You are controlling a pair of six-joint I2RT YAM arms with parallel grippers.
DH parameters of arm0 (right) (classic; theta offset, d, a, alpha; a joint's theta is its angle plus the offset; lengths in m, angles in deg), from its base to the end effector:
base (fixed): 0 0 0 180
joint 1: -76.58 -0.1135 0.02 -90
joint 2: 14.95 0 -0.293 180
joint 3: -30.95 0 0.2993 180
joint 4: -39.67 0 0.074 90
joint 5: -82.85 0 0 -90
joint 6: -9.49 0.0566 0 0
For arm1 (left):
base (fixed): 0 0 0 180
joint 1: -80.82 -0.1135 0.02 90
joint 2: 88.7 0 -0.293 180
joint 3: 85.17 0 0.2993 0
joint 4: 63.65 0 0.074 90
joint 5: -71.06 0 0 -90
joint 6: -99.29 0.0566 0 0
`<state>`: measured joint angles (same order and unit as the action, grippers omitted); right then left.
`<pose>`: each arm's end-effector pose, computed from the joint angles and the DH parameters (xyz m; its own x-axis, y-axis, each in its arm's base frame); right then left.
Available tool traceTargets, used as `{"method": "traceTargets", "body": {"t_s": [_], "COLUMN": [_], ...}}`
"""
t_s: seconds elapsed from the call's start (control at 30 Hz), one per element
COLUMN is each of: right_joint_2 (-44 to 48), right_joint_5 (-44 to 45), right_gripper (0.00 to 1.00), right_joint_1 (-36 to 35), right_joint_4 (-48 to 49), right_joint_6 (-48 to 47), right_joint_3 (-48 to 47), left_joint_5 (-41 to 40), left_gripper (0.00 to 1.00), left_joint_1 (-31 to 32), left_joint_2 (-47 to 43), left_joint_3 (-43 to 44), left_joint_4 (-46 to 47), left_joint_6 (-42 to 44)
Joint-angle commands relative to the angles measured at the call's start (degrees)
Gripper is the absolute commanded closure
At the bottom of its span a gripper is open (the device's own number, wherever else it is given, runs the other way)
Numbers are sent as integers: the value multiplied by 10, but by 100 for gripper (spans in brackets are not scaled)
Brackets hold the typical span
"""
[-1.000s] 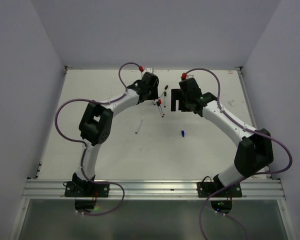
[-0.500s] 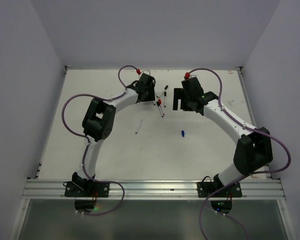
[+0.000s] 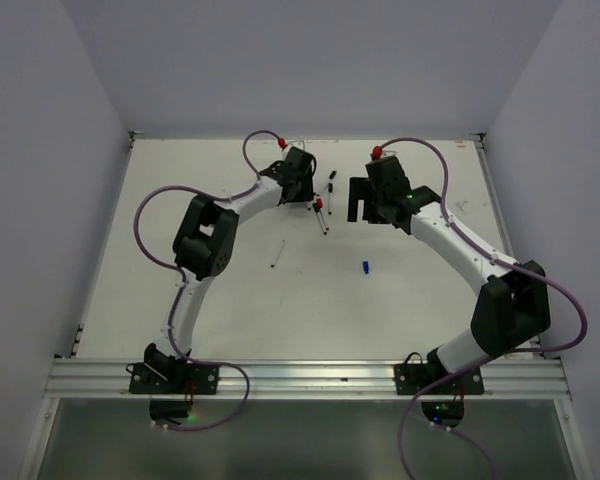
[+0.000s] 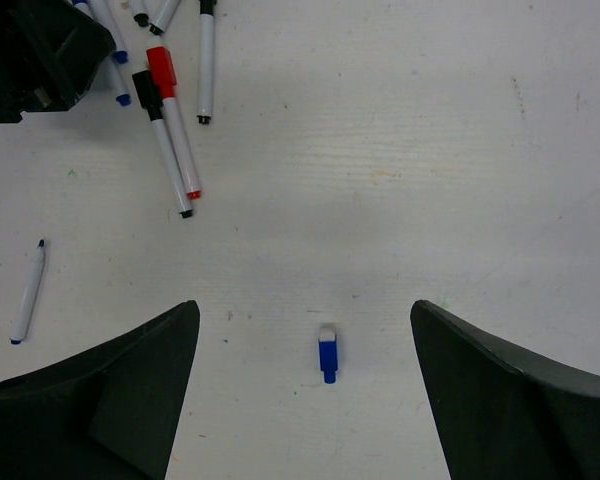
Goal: Open the pen caps
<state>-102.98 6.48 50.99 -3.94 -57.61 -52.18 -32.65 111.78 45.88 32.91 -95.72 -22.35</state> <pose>0.3608 0.1580 0.2841 -0.7309 0.0693 -0.6790 0.0059 0.9954 0.0952 0.5197 -0.2961 0.1405 -0.7390 -0.1510 -0.6566 -0.0263 0.9803 -0.1958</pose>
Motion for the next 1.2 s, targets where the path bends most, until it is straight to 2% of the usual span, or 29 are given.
{"method": "traceTargets", "body": {"t_s": [0.0, 0.53, 0.83, 1.17], "right_joint_2": [27, 39, 38, 40], "right_joint_5": [10, 5, 3, 2], "right_gripper": [9, 7, 7, 6], "right_joint_1": [2, 3, 3, 3], "right_joint_4": [15, 16, 19, 19], "right_joint_6": [5, 4, 3, 0], "right_joint_3": [6, 21, 21, 23], "left_joint_5": [-18, -37, 8, 14], "left_gripper": [43, 43, 42, 41], "left_joint_1": [16, 24, 21, 2], "left_joint_2": [1, -46, -64, -78], "left_joint_3": [11, -88, -101, -99], "left_joint_4": [-20, 39, 84, 79], "left_joint_6": [18, 11, 32, 12]}}
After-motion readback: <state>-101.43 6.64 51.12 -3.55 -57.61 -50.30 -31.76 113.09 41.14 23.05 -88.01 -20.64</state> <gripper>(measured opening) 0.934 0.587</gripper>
